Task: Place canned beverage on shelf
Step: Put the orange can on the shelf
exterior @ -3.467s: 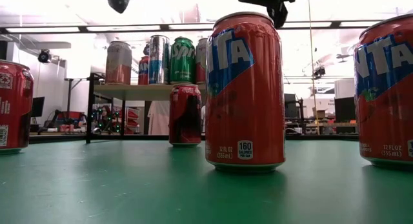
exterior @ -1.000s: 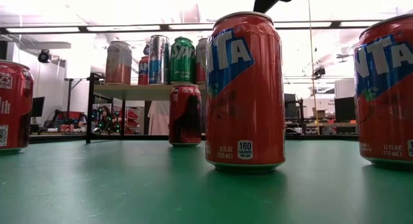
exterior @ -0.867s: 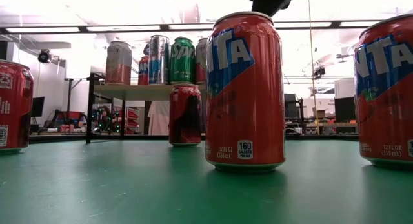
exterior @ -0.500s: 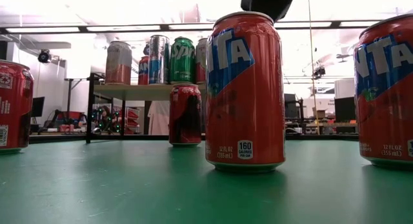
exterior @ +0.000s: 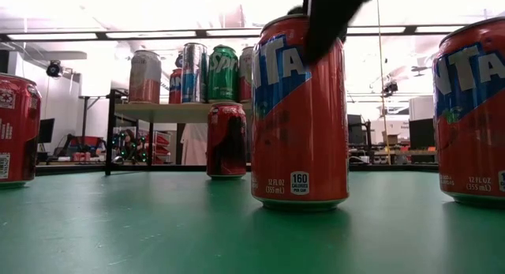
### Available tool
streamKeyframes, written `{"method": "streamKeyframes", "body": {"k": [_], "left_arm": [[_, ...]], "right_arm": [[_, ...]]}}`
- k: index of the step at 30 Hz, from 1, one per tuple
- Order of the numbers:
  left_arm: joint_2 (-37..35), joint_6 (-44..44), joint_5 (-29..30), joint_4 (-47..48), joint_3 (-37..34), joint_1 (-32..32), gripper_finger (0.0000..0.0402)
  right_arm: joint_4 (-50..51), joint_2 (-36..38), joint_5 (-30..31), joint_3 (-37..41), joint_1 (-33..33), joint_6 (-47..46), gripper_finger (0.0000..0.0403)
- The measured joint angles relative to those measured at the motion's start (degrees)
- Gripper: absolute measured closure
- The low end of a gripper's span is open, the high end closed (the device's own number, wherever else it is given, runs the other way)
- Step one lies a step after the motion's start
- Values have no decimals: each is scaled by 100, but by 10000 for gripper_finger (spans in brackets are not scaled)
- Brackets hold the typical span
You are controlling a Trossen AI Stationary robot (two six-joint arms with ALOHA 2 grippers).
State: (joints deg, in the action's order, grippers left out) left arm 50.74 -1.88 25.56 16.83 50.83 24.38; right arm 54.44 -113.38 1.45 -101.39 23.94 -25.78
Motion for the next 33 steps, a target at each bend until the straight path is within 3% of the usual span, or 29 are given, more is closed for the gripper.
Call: {"method": "streamKeyframes", "body": {"k": [5, 11, 15, 21, 27, 33], "left_arm": [[-4, 29, 0, -73, 2, 2, 402], [9, -45, -2, -71, 2, 2, 402], [72, -155, -51, -80, 2, 0, 402], [358, -166, -281, -301, 2, 0, 387], [712, -73, -576, -399, 3, 7, 322], [1151, -18, -515, -397, 4, 0, 213]], "right_arm": [[-147, -215, -241, -22, -97, 59, 43], [-203, -168, -91, -25, -122, 325, 108], [-28, -89, 44, -186, -123, 693, 110], [527, 26, 974, -753, -131, 1593, 110], [864, 44, 2251, -1474, -181, 2883, 110], [705, 44, 2581, -1829, -374, 3867, 110]]}}
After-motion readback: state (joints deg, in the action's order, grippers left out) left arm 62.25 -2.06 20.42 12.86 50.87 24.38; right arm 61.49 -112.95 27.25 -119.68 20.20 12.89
